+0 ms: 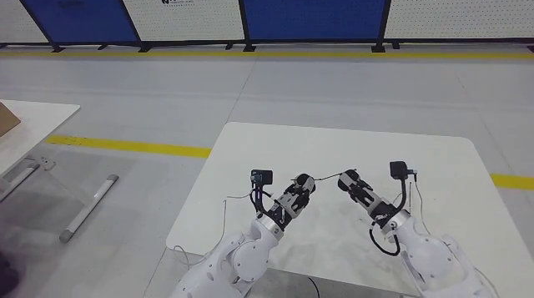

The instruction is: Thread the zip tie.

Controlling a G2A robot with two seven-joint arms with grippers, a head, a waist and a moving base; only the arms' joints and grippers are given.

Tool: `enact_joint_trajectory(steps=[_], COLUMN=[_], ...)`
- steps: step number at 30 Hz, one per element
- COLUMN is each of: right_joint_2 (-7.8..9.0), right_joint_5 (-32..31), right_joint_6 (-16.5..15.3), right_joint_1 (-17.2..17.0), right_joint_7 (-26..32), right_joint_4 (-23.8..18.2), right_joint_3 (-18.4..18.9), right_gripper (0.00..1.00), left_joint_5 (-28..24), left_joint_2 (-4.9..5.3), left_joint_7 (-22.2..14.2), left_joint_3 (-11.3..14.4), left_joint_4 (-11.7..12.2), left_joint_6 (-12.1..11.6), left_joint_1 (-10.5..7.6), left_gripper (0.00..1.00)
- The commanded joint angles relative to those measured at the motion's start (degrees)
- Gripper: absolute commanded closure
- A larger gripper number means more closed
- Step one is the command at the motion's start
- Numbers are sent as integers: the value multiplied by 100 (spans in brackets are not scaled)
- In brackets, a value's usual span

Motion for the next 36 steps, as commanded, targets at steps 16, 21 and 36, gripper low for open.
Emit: enact_joint_trajectory(steps=[16, 21, 36], right_joint_2=[-28, -40, -100], right_joint_5=[-6, -11, -62], right_joint_6=[-75, -70, -47], right_joint_1=[-113, -124, -48], right_joint_7=[22, 36, 117], right_joint_4=[-77, -78, 12], right_joint_3=[135, 155, 76], right_gripper=[100, 100, 100], left_joint_5=[0, 0, 0], left_joint_2=[0, 0, 0], left_joint_7=[0, 0, 0], left_joint_3=[0, 0, 0], left_joint_4=[0, 0, 0], left_joint_6=[0, 0, 0], left_joint_1=[0, 0, 0], left_gripper=[100, 100, 100])
